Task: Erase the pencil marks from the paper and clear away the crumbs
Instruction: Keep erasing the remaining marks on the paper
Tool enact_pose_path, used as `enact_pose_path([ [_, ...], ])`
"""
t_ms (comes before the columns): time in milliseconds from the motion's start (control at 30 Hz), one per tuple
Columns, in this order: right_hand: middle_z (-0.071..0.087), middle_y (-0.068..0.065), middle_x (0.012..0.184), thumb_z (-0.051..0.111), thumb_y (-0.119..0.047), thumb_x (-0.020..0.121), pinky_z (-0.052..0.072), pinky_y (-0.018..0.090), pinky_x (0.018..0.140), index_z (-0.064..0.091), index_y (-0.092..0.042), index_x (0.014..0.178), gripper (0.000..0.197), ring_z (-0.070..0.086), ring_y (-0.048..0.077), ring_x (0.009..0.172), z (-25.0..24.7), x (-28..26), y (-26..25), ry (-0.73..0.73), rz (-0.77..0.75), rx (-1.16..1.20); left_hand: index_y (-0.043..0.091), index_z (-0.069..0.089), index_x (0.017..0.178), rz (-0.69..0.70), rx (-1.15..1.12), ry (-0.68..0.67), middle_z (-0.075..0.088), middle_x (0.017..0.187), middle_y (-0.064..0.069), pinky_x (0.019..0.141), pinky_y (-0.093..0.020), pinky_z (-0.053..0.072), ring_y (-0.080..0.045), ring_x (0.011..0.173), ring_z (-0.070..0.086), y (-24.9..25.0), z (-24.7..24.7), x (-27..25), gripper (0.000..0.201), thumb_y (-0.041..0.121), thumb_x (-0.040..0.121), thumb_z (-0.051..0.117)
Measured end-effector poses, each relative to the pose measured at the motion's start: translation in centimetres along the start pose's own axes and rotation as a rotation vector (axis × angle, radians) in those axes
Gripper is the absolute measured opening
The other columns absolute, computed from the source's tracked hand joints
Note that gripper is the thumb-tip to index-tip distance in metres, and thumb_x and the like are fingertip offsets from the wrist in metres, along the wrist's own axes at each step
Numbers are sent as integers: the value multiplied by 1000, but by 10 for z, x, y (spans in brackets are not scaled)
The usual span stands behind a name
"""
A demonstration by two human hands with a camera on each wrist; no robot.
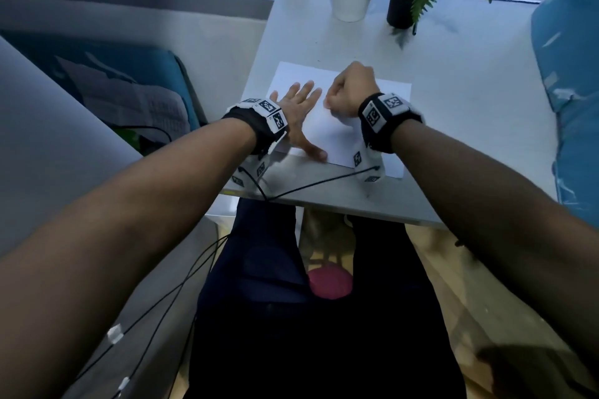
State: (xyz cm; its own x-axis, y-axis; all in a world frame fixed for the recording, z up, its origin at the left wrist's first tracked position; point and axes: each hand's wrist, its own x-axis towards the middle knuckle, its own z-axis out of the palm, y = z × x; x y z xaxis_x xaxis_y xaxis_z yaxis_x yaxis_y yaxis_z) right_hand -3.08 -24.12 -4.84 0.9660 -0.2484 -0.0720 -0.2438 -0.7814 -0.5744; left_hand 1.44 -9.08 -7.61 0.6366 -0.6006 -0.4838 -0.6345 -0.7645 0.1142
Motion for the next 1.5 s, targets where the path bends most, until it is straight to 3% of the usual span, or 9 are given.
enact_pose_path([
  [167,64,2,57,63,-14,72,53,23,59,68,-7,60,14,63,18,60,5,-20,-10,-202,-154,-87,37,-22,151,1,-29,20,-27,160,5,115,-56,-8,-22,148,-21,0,1,-2,161,100,25,55],
  [533,66,0,56,67,-15,71,56,23,65,77,-9,71,11,68,18,63,-5,-17,5,-112,-75,-26,58,-21,142,0,20,-16,-31,159,-2,114,-64,-5,-28,147,-23,6,-5,-6,139,97,36,60],
  [667,70,9,65,46,-26,63,55,30,70,75,-7,70,35,66,28,64,7,-37,-2,-240,-234,-85,57,-19,143,-9,29,-27,-31,159,-3,114,-64,-4,-29,147,-23,6,-5,-7,142,98,31,58],
  [800,70,8,63,62,-14,70,57,26,68,76,-6,69,15,65,19,61,-5,-26,5,-88,-78,-17,58,-23,141,-5,47,-29,-32,158,-4,112,-66,-4,-30,147,-24,9,-6,-7,141,98,34,59],
  [933,69,11,66,53,-19,68,54,26,66,70,-2,66,24,64,27,64,6,-43,-3,-222,-164,-66,55,-20,144,-12,51,-33,-32,158,-4,112,-67,-3,-30,147,-24,7,-5,-6,144,99,30,58],
  [1067,71,8,65,60,-14,68,58,25,65,75,-7,69,16,66,16,61,-3,-29,7,-57,-53,6,55,-24,142,-13,59,-27,-33,158,-3,113,-67,-2,-30,147,-24,9,-4,-5,145,100,30,56],
  [1200,72,9,71,60,-15,70,58,30,71,74,-6,70,17,68,25,69,2,-42,1,-214,-130,-52,53,-22,144,-6,67,-25,-32,158,-5,113,-68,-1,-31,147,-23,8,-5,-5,146,98,31,58],
  [1367,59,4,52,55,-12,72,50,23,58,60,-3,54,20,60,21,56,0,-34,5,-81,-63,-41,52,-24,144,-14,81,-32,-32,158,-5,112,-70,1,-32,147,-22,9,-6,-4,149,101,27,54],
  [1500,73,7,69,64,-14,70,57,24,66,75,-5,69,14,70,19,70,-6,-32,7,-135,-45,-4,53,-24,144,-12,80,-33,-33,158,-4,112,-70,1,-32,147,-23,9,-5,-2,149,101,27,55],
])
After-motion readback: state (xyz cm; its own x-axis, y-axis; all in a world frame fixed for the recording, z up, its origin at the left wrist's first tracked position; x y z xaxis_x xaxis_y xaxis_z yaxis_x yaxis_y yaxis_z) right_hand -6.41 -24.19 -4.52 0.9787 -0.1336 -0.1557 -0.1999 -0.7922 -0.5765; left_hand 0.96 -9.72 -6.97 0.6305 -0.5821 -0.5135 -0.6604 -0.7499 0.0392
